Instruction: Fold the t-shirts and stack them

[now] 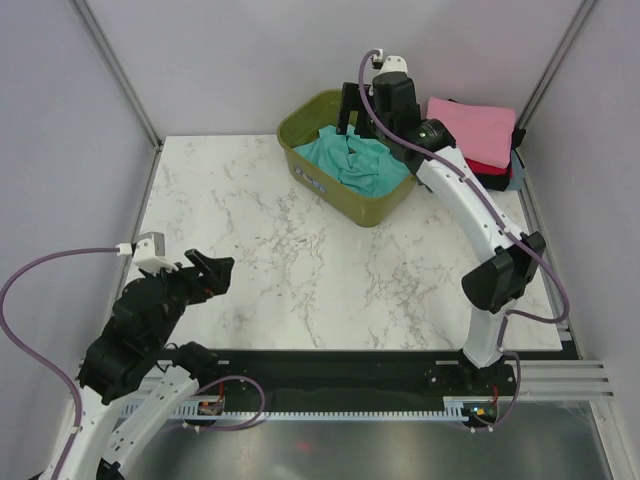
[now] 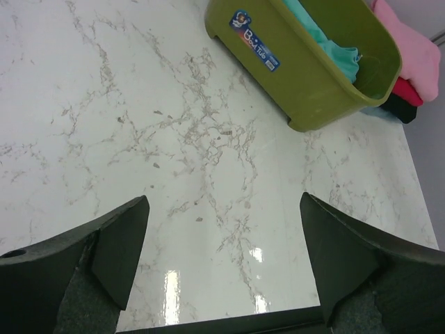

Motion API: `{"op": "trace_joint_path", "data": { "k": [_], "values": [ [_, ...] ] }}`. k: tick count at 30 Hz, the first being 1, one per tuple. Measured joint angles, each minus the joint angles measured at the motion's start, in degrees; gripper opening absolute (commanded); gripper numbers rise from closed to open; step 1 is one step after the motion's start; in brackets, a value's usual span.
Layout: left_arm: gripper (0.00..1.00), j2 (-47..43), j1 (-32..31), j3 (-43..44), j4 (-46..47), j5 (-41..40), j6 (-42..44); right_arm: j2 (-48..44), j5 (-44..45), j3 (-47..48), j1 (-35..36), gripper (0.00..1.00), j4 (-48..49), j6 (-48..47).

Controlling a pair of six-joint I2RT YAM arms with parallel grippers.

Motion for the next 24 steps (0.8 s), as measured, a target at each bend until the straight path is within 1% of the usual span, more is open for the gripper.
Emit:
{"op": "trace_joint_path", "data": {
  "k": [4,7,10,14,16,19,24],
  "values": [
    [0.96,-6.36,0.0,-4.42,-0.55,-0.09,0.35,3.39,1.4,0.02,-0.26,0.98,-0.15,-2.58],
    [0.95,-7.96,0.0,-5.51,-0.85,-0.55,0.61,5.7,2.51,0.04,-1.07,0.98,2.08,-5.38],
    [0.95,-7.85,0.0,-5.77,-0.79,-0.61,0.83,10.8,2.45,3.17,-3.41,0.98,4.09,-6.93],
    [0.93,-6.56,0.0,-5.9,-0.74,-0.61,1.03,23.06,1.44,12.41,-8.39,0.98,6.47,-8.17],
    [0.93,-6.25,0.0,-5.95,-0.79,-0.61,1.05,27.91,1.77,14.69,-10.19,0.98,6.54,-8.96],
    [0.92,-6.34,0.15,-5.95,-0.72,-0.61,1.07,33.4,2.47,15.78,-11.93,0.98,6.34,-10.25],
    [0.91,-6.34,1.38,-5.95,-0.68,-0.61,1.09,39.52,3.39,17.31,-11.96,0.98,6.56,-12.0]
  ]
}}
